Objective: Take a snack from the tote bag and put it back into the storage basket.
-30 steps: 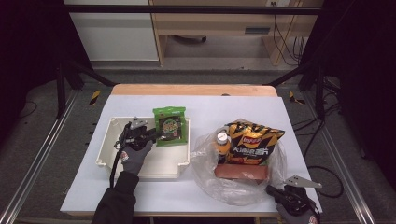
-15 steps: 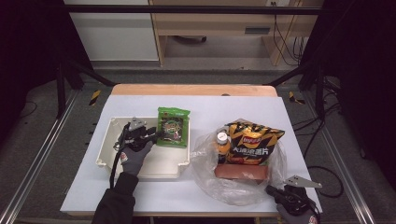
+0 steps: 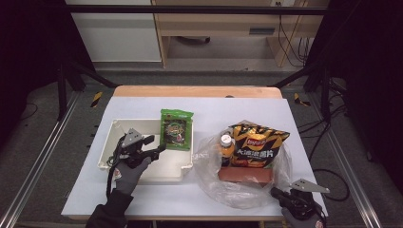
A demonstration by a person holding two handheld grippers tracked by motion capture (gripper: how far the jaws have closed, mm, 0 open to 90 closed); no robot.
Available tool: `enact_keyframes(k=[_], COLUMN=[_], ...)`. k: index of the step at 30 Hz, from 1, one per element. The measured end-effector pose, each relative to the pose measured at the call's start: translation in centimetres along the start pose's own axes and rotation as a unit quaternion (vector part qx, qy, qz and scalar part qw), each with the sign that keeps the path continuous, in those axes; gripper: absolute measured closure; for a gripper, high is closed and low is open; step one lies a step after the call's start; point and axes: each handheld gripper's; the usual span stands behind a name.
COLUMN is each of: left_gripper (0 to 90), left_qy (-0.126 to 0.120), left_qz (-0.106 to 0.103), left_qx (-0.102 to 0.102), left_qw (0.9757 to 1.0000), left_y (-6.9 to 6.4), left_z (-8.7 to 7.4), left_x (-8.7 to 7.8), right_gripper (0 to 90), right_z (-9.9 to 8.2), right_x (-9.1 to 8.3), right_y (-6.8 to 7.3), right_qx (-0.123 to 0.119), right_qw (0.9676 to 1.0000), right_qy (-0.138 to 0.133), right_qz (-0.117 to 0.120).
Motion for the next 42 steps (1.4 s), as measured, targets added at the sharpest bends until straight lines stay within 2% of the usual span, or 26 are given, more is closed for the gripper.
enact_keyframes(k=[7, 16, 21, 30, 34, 39, 42], left_gripper=[34.8, 33.7, 32.8, 31.8, 31.5, 31.0, 30.6], left_qy=[-0.018, -0.031, -0.039, -0.060, -0.062, -0.056, -0.053], left_qz=[-0.004, -0.020, -0.027, -0.046, -0.049, -0.048, -0.048], left_qx=[0.003, 0.009, 0.010, 0.022, 0.028, 0.025, 0.026], left_qw=[0.9998, 0.9993, 0.9988, 0.9969, 0.9965, 0.9970, 0.9971], left_y=[-0.7, -1.8, -2.2, -3.9, -4.4, -4.4, -4.4], left_z=[0.0, 0.4, 0.8, 1.9, 2.0, 1.8, 1.7], left_x=[-2.0, -2.7, -3.3, -4.4, -4.5, -4.2, -4.0], right_gripper=[81.5, 72.4, 67.0, 57.7, 53.7, 49.7, 47.7], right_z=[0.6, 2.5, 4.3, 8.3, 10.1, 11.9, 12.9], right_x=[-1.1, -3.0, -4.1, -4.9, -4.6, -4.1, -3.9], right_y=[0.7, 2.3, 3.6, 5.4, 5.8, 5.5, 5.2], right_qx=[-0.013, -0.037, -0.062, -0.094, -0.101, -0.088, -0.083], right_qw=[0.9994, 0.9955, 0.9903, 0.9821, 0.9793, 0.9788, 0.9790], right_qy=[-0.033, -0.085, -0.122, -0.161, -0.175, -0.185, -0.185], right_qz=[0.006, 0.017, 0.025, 0.024, 0.015, 0.002, -0.015])
Point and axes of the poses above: each handheld gripper's, and its own axes: x roughly forward along the jaws, z roughly out of its top, y roughly to its left, and after that the axes turned 3 degrees about z, right-handed
